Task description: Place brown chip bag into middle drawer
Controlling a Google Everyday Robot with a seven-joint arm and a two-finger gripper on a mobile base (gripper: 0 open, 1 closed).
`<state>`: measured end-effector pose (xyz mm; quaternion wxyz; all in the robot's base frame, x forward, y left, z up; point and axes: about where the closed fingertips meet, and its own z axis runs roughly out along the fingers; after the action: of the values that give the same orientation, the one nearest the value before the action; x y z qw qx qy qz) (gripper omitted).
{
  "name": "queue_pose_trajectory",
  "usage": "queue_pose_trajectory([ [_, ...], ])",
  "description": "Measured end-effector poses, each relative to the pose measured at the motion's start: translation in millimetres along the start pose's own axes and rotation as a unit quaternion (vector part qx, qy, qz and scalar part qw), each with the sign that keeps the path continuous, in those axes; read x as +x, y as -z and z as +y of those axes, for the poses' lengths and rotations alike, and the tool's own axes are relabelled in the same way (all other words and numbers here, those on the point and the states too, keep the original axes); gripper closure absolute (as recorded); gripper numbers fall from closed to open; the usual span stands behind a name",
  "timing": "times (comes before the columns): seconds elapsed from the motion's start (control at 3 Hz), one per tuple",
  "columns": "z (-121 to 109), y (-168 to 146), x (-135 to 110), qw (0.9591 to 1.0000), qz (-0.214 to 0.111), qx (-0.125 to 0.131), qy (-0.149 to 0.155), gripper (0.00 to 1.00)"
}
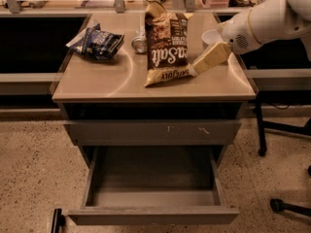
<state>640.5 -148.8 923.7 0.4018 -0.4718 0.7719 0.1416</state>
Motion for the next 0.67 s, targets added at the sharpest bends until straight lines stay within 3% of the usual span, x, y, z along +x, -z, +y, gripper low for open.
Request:
queue_pose_trajectory([
  [0.67,8.7,-72.0,-39.0,0.9971,-0.020,-0.067,0.030,0.00],
])
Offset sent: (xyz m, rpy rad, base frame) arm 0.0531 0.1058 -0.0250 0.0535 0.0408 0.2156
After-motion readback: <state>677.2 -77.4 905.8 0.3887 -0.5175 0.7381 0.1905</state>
